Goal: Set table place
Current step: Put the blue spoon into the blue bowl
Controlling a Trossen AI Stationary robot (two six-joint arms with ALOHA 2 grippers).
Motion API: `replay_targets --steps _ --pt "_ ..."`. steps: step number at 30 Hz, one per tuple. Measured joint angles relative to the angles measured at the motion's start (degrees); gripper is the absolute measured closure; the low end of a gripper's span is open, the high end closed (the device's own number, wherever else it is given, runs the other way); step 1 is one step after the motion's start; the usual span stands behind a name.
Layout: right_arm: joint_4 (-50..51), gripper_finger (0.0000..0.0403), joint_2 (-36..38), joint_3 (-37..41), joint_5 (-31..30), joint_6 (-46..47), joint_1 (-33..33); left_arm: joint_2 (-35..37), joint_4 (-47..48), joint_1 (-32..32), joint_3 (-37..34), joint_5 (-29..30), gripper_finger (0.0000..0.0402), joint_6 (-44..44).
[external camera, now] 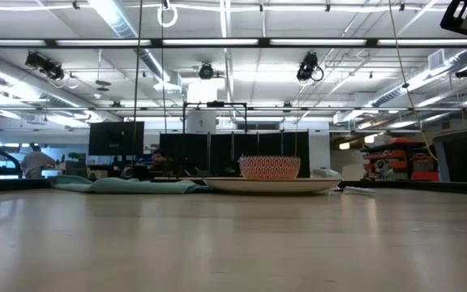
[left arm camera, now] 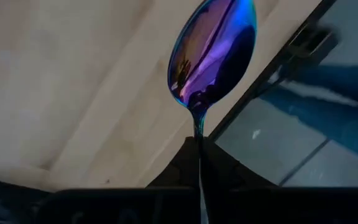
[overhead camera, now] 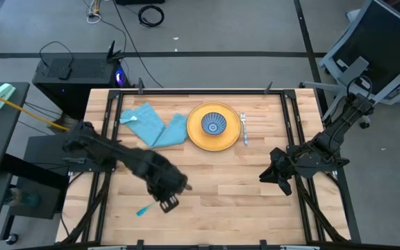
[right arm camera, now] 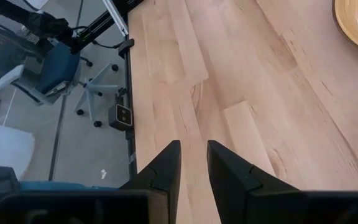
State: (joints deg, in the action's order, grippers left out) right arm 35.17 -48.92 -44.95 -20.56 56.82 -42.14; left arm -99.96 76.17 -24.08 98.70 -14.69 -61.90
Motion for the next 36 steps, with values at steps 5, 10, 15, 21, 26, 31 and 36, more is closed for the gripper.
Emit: replay_targets --steps 5,10,15,21,26,31,36 --pt "0.03 0.0318 0.00 0.00 0.00 0.06 -0.02 0.07 9.48 4.99 12.46 5.86 0.0396 2.52" --pt "0.05 0.0318 0.02 0.00 0.00 0.15 0.00 0.02 12.23 11.19 20.93 10.42 0.0396 6.93" --pt "0.07 0.0318 0.01 0.00 0.00 0.17 0.00 0.02 12.13 19.31 26.17 11.08 0.0396 12.51" --pt "0.12 0.0318 0.01 0.00 -0.01 1.11 -0.02 0.00 11.87 29.43 29.26 11.10 0.0397 18.01" --pt "0.12 0.0318 0.01 0.00 -0.06 1.51 0.01 0.00 10.72 37.20 29.70 10.78 0.0396 19.31" --pt "0.12 0.0318 0.01 0.00 -1.65 1.52 0.01 -1.21 4.90 42.43 29.79 8.06 0.0397 23.19" --pt "0.15 0.0318 -0.01 0.00 -2.27 1.52 0.01 -2.92 4.34 46.66 29.76 6.25 0.0397 26.23"
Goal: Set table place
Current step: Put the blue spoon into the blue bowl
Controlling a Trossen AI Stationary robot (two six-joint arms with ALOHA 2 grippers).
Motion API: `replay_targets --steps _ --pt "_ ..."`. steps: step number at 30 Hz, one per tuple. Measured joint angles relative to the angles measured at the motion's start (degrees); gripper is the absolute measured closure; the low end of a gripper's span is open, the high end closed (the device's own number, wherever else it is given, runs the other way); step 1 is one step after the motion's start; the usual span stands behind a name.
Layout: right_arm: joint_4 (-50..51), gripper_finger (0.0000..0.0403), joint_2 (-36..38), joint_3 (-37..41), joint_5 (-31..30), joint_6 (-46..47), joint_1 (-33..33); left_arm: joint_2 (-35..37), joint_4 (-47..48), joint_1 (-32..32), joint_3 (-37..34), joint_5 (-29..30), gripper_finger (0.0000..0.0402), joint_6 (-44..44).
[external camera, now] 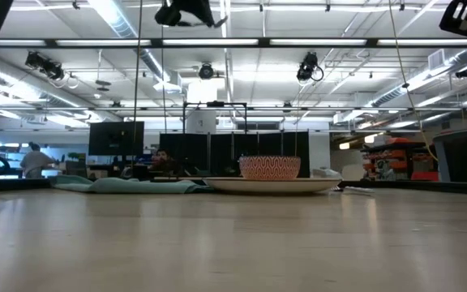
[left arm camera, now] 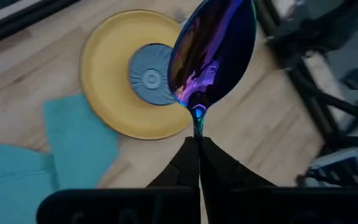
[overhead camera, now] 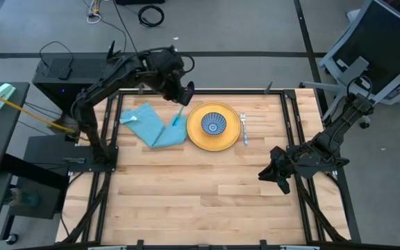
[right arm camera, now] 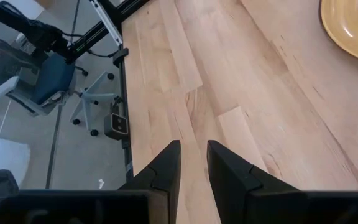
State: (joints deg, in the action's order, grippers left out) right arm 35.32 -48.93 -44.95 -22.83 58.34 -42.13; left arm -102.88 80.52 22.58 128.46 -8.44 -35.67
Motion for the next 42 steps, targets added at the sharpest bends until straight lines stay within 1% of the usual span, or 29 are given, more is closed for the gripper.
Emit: replay_targets --steps 5,11,26,30,35,42 --pt "0.37 0.0318 0.00 0.02 -1.13 0.66 0.00 -2.75 -1.00 2.44 -0.04 -1.78 0.0397 3.11" --pt "0.72 0.0318 0.00 0.02 -2.70 2.14 0.00 -7.78 -1.21 2.93 -0.04 -3.17 0.0397 7.55" --pt "0.76 0.0318 0.00 0.02 -4.20 3.64 0.00 -24.41 -1.92 2.90 -0.06 -3.42 0.0397 14.88" --pt "0.79 0.0318 0.00 0.02 -4.17 3.65 0.00 -25.78 -2.18 2.59 -0.08 -3.39 0.0397 15.35" --pt "0.91 0.0318 0.00 0.02 -4.22 4.46 0.00 -25.71 -3.11 1.82 -0.08 -2.13 0.0397 15.23" --pt "1.12 0.0318 0.00 0.02 -5.73 4.52 0.01 -25.71 -3.09 0.81 -0.08 -2.20 0.0397 14.61"
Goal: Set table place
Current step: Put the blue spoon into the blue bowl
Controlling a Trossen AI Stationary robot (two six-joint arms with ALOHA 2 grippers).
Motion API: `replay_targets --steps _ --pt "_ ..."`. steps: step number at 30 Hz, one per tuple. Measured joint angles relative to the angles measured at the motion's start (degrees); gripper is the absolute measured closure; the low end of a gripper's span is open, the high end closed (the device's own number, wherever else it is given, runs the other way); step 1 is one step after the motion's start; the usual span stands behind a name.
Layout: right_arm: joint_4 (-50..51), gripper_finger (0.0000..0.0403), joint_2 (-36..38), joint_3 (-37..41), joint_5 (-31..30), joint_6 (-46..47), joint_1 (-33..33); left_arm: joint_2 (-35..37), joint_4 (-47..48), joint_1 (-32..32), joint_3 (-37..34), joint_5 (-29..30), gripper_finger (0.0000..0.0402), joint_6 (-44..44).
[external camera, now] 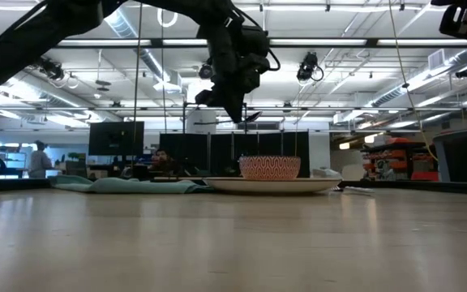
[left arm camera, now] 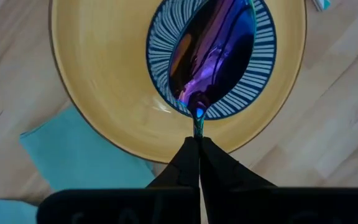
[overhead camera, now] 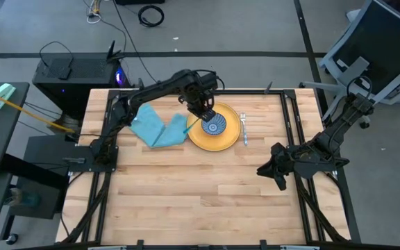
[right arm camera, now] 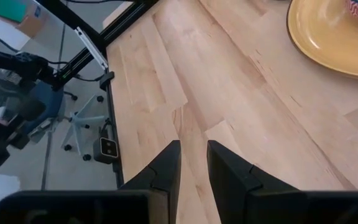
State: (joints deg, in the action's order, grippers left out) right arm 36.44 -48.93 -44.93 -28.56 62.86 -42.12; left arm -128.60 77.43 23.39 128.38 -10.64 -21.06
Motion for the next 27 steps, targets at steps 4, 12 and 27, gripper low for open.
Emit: replay_targets --steps 4,12,27 --pt "0.22 0.0318 0.00 0.00 -0.47 0.02 0.00 -0.45 -0.03 -0.82 0.07 -1.37 0.0397 0.70" --pt "0.58 0.0318 -0.13 0.00 -4.69 3.78 0.02 -3.91 -1.52 -1.40 -0.02 -3.70 0.0397 -0.46" --pt "1.32 0.0318 -0.35 0.00 -6.53 4.23 0.13 -6.49 -1.60 -0.73 0.00 -4.41 0.0397 -2.43"
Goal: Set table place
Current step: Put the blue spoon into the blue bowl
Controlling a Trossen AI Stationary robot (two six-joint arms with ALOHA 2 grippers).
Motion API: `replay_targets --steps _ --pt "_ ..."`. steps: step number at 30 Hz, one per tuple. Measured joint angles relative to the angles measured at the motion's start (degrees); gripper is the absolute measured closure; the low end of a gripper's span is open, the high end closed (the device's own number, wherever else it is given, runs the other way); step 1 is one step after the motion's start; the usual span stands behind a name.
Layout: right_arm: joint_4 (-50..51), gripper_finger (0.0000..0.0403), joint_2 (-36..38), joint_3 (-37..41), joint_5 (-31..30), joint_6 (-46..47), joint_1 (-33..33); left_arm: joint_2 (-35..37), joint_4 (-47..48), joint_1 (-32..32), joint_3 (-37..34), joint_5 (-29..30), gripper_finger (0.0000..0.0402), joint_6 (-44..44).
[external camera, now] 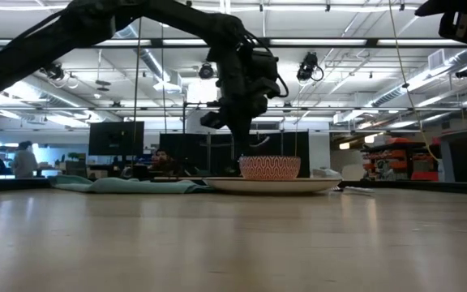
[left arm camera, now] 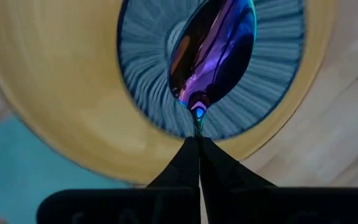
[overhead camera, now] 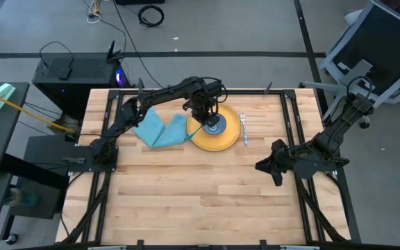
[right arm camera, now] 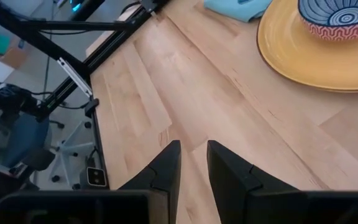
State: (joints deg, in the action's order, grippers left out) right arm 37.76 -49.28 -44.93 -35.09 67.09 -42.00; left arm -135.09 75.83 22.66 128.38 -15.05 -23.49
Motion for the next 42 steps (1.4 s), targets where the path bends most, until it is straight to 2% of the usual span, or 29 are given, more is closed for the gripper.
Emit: replay_targets --steps 14,22,29,34,42 --pt "0.37 0.0318 -0.02 0.00 -0.84 -0.17 0.00 -1.01 3.51 0.90 0.00 -0.90 0.0397 -1.00" --pt "0.35 0.0318 -0.02 0.00 -0.88 -0.17 0.00 -1.01 2.89 1.11 0.00 -5.17 0.0397 -1.84" --pt "0.33 0.0318 0.00 0.00 -0.88 -0.09 0.00 -1.01 2.51 0.96 0.00 -18.86 0.0397 -3.39" --pt "0.31 0.0318 -0.02 0.00 -0.88 0.24 0.00 -1.01 1.56 1.72 0.00 -26.74 0.0397 -8.72" --pt "0.31 0.0318 0.00 0.00 -0.88 0.24 -0.04 -1.01 2.35 4.30 0.00 -28.72 0.0397 -15.66"
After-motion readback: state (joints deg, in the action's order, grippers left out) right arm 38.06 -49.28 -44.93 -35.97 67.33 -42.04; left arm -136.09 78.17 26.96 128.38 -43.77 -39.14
